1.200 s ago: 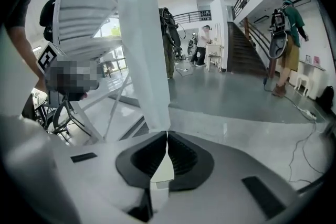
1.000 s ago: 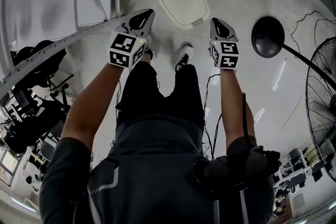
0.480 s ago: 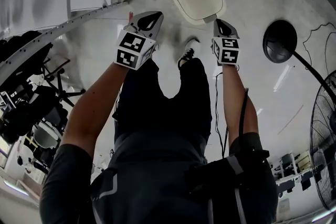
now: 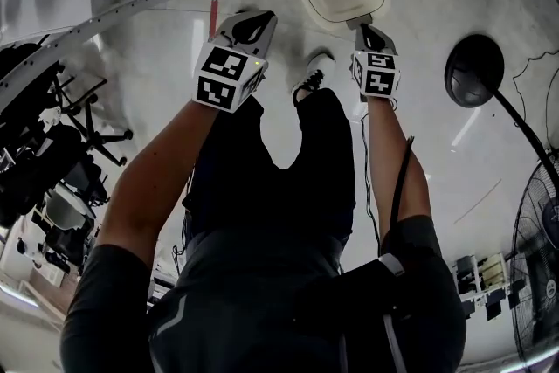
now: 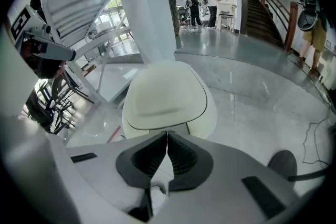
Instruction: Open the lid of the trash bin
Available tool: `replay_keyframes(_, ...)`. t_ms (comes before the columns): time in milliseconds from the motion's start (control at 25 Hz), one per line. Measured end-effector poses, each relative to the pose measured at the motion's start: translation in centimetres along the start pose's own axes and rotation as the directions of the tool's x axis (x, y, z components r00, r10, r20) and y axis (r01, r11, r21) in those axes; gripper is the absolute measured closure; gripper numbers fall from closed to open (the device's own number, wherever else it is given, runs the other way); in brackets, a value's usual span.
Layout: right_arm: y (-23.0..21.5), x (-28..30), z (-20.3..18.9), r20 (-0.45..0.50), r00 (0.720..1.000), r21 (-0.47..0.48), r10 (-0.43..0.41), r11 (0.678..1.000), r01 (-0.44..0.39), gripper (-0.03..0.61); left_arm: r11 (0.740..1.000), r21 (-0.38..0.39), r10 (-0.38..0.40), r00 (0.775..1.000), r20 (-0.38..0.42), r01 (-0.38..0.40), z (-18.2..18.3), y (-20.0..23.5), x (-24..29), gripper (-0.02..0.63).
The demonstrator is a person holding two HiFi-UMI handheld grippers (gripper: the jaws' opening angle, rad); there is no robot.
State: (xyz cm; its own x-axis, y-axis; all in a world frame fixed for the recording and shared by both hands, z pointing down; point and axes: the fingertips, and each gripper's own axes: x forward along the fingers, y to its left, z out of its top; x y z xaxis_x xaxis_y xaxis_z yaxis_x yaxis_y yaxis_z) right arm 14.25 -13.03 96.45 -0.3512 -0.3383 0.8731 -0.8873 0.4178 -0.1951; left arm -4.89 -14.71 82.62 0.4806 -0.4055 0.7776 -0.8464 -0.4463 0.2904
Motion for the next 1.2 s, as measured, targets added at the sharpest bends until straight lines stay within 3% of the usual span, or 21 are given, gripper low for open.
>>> replay_keyframes(200, -0.4, 0.9, -0.3, 0.003, 1.0, -0.026, 0.003, 1.0, -0.002, 0.551, 1.0, 0.009, -0.007, 1.0, -0.007, 0.007, -0.7, -0.5, 1.1, 0.606)
replay_keyframes(360, -0.4, 1.1, -0.5, -0.021, 1.0, 0.017, 0.003, 1.0, -0.002, 0.552, 0.999, -0.032, 0.007, 1.0, 0.007, -0.007, -0.9, -0.1, 1.6, 0.606)
replay_keyframes(520, -0.5, 1.3, -0.6, -0.047, 0.999, -0.006, 0.007, 1.0, -0.007, 0.552, 0.997, -0.075, 0.035, 0.999, 0.021, -0.033, -0.8, 0.5, 2.1, 0.606)
replay_keyframes(840, -0.6, 1.3, -0.8, -0.101, 0.995, 0.025, 0.004, 1.0, -0.002, 0.552, 0.998, -0.06, 0.029, 1.0, 0.007, -0.028, -0.6, -0.1, 1.0, 0.606)
replay_keyframes(1080, 0.1, -0.6, 0.2, -0.186, 0.982, 0.064, 0.033, 0.998, -0.022, 0.551, 0.999, -0.023, 0.028, 0.999, 0.037, -0.027, 2.5, -0.5, -2.4, 0.606)
replay_keyframes(1200, 0.0, -5.0, 3.3, -0.123, 0.992, 0.084, -0.022, 0.996, 0.032, 0.551, 1.0, 0.016, 0.003, 0.997, 0.074, -0.004, 5.4, -1.6, -5.3, 0.606)
